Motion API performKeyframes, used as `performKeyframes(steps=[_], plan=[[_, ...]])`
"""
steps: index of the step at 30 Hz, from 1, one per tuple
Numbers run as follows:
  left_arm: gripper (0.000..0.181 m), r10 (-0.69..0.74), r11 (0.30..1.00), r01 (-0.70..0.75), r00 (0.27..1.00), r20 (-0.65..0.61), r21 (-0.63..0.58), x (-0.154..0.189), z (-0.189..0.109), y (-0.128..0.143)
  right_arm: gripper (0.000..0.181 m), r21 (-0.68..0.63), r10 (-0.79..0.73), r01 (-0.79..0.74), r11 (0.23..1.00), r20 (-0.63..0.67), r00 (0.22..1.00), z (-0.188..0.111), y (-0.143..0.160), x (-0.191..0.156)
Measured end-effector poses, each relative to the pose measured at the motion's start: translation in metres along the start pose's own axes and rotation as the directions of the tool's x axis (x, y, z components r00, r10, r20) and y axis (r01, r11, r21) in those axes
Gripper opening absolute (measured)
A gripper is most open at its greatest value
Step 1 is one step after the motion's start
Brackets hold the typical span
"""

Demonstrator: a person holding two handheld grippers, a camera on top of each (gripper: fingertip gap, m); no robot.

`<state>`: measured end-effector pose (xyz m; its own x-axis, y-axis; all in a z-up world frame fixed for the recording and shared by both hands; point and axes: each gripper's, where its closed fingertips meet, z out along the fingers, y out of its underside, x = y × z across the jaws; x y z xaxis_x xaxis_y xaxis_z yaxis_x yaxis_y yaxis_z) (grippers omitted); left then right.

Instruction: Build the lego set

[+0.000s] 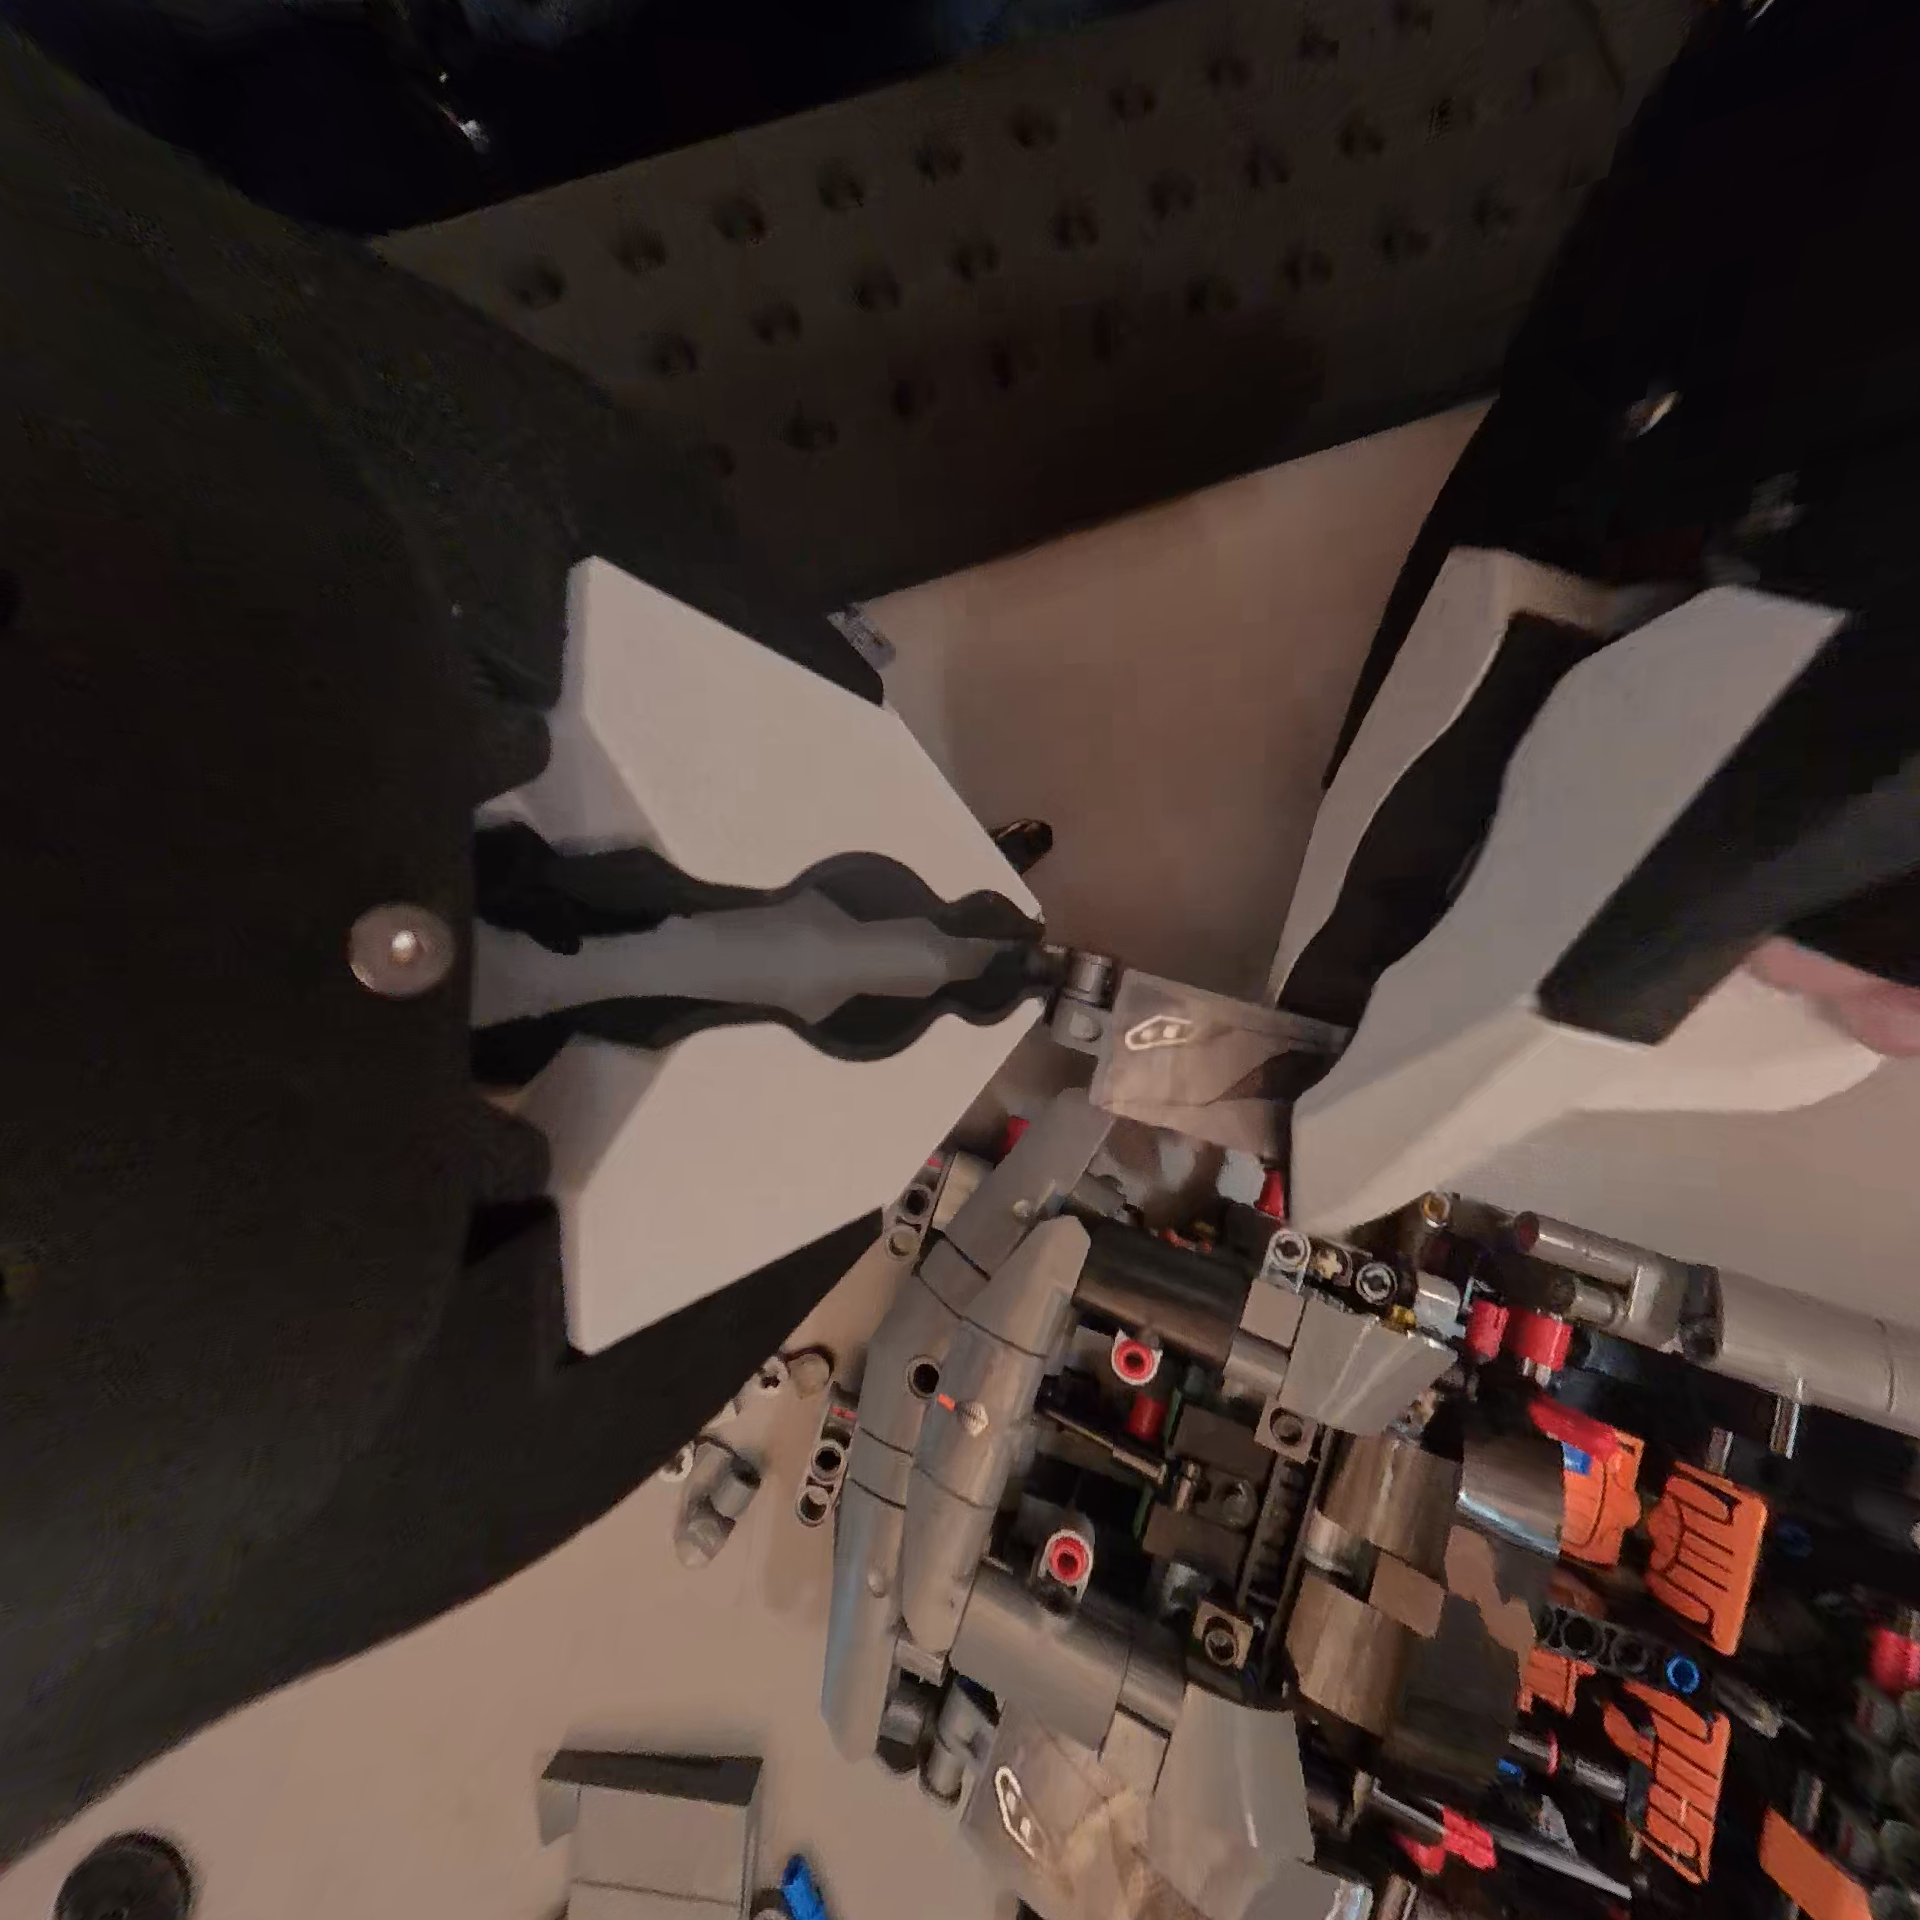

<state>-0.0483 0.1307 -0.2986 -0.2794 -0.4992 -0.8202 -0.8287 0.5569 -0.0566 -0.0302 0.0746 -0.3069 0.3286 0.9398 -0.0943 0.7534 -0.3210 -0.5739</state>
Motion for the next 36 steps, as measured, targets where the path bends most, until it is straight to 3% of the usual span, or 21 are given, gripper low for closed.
performKeyframes(steps=[2, 5, 12, 20, 24, 28, 36], plan=[[0.000, 0.033, 0.999, -0.031, 0.998, 0.059, -0.024, -0.005, -0.002, -0.001, 0.007, 0.035, -0.006, 0.006, 0.999, 0.011, 1.000, -0.002, -0.002, -0.005], [0.000, 0.002, 0.999, 0.004, 0.984, 0.180, -0.032, -0.022, -0.010, 0.003, 0.014, 0.047, -0.053, 0.057, 0.997, -0.090, 0.995, -0.008, 0.005, 0.004], [0.000, -0.034, 0.999, 0.036, 0.952, 0.304, 0.000, -0.035, -0.017, -0.003, 0.013, 0.139, -0.021, 0.029, 0.990, -0.059, 0.998, -0.007, 0.005, -0.006], [0.000, -0.067, 0.998, 0.064, 0.950, 0.306, 0.020, -0.034, -0.015, -0.006, 0.011, 0.178, 0.022, -0.017, 0.984, -0.026, 0.999, -0.015, 0.005, -0.003], [0.000, -0.084, 0.996, 0.075, 0.957, 0.279, 0.041, -0.029, -0.011, -0.007, 0.025, 0.203, 0.070, -0.059, 0.977, -0.048, 0.996, -0.018, 0.006, 0.009], [0.000, -0.093, 0.995, 0.083, 0.954, 0.284, 0.045, -0.030, -0.011, -0.009, 0.025, 0.173, 0.031, -0.023, 0.985, -0.045, 0.999, -0.009, 0.008, 0.005], [0.000, -0.050, 0.999, 0.047, 0.975, 0.219, 0.016, -0.019, -0.005, -0.004, 0.006, 0.129, 0.014, -0.007, 0.992, -0.052, 0.999, -0.003, 0.013, 0.009]])
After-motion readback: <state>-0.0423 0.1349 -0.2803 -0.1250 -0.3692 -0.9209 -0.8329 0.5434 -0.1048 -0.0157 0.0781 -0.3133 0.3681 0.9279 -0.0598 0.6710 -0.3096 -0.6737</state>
